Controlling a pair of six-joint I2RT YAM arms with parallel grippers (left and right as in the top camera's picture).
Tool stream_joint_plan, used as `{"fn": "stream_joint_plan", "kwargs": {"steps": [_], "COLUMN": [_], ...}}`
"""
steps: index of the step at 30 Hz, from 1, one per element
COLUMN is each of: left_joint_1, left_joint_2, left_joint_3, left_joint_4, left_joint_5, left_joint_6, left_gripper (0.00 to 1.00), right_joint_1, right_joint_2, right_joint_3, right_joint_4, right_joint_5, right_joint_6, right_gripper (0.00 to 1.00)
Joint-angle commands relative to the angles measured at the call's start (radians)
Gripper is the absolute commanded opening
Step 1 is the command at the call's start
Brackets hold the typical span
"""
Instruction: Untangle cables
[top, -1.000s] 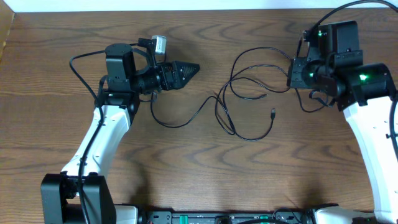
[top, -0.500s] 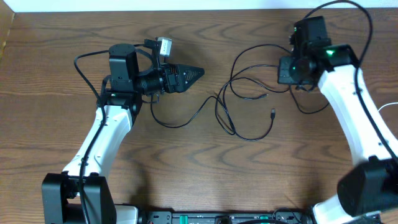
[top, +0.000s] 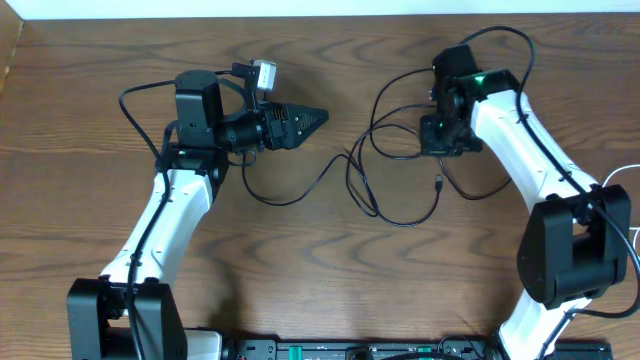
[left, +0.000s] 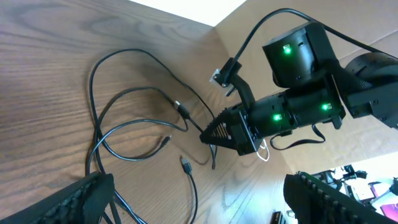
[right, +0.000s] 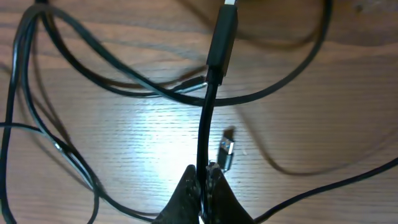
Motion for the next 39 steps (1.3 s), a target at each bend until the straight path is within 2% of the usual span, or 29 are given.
{"fn": "stream_joint_plan", "kwargs": {"steps": [1,7,11,14,18,23,27,31,34,39], "left_joint_1": [0.000,0.000,0.000,0.000,0.000,0.000,0.000,0.000,0.000,0.000], "left_joint_2": [-0.009,-0.009,-0.009,-0.009,-0.009,-0.009,-0.009,-0.009,-0.009,-0.009], "left_joint_3": [0.005,0.005,0.005,0.005,0.005,0.005,0.005,0.005,0.005,0.005], "left_joint_4": [-0.019,-0.095,-0.104,-0.109,-0.111,-0.146,-0.148,-0.149,-0.149,-0.149], "left_joint_5": [0.024,0.023,0.018,0.017,0.017,0.017,0.016,0.013,0.013,0.005], "left_joint_6": [0.023,0.106,0.106,0.106,0.106,0.106,0.106,0.106,0.106,0.106], "left_gripper": [0.92,0.93,0.92,0.92,0.93,0.93,0.92,0.93,0.93,0.92], "right_joint_1": [0.003,0.003,-0.011,-0.024,-0.067,-0.157,-0.180,-0.172,-0.143,-0.051], "right_joint_2": [-0.008,-0.008,-0.008,-0.008,-0.008,-0.008,-0.008,-0.008,-0.008,-0.011], "right_joint_3": [0.017,0.018,0.026,0.059,0.108,0.262,0.407,0.506,0.520,0.520], "right_joint_4": [0.006,0.072,0.143,0.151,0.154,0.135,0.089,0.048,0.021,0.002], "right_joint_5": [0.005,0.028,0.019,0.026,0.043,0.032,-0.064,-0.187,-0.198,-0.197], "right_joint_6": [0.021,0.021,0.000,-0.063,-0.070,-0.070,-0.090,-0.092,-0.081,-0.140], "right_gripper": [0.01,0.01,0.01,0.01,0.01,0.01,0.01,0.01,0.01,0.01]}}
